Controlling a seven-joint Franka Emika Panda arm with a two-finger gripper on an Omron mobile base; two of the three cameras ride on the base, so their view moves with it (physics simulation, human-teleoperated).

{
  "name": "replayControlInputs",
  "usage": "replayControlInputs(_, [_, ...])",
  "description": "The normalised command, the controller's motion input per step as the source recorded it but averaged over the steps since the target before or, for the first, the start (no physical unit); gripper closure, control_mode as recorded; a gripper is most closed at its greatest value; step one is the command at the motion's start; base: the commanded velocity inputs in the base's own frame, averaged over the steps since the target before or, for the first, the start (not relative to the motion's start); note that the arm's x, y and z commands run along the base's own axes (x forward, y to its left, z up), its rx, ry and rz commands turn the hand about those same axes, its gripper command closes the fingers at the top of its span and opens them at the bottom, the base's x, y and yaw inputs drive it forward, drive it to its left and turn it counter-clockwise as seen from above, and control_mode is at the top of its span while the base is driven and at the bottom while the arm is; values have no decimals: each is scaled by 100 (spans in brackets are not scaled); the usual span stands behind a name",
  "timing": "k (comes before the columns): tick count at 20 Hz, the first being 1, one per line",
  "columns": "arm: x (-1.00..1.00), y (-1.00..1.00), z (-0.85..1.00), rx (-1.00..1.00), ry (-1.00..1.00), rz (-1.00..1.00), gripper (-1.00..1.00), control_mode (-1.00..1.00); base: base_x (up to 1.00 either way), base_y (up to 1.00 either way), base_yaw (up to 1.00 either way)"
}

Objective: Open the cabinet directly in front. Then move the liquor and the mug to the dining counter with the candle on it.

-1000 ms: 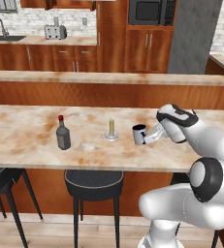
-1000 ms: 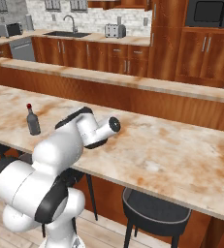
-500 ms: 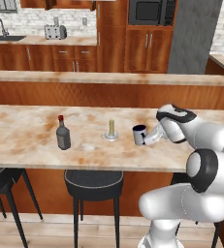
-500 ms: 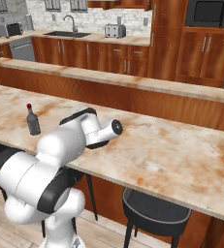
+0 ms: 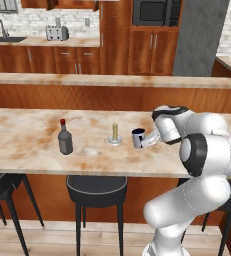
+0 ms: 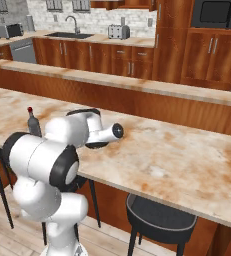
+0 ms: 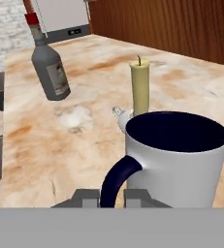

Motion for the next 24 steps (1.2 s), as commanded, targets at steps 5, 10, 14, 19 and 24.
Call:
replayControlInputs(5, [27,0,0,0,0,-1,-100,-100,0,0,0])
replayControlInputs(10, [-7,3,23,0,-1,0,-100,-100,0,0,0])
replayControlInputs(14, [-93,20,100,8,0,-2,-100,-100,0,0,0])
replayControlInputs(19, [-100,27,100,7,2,0,-100,-100,0,0,0])
replayControlInputs(24, [-100,83,71,-4,5,12,-100,-100,0,0,0])
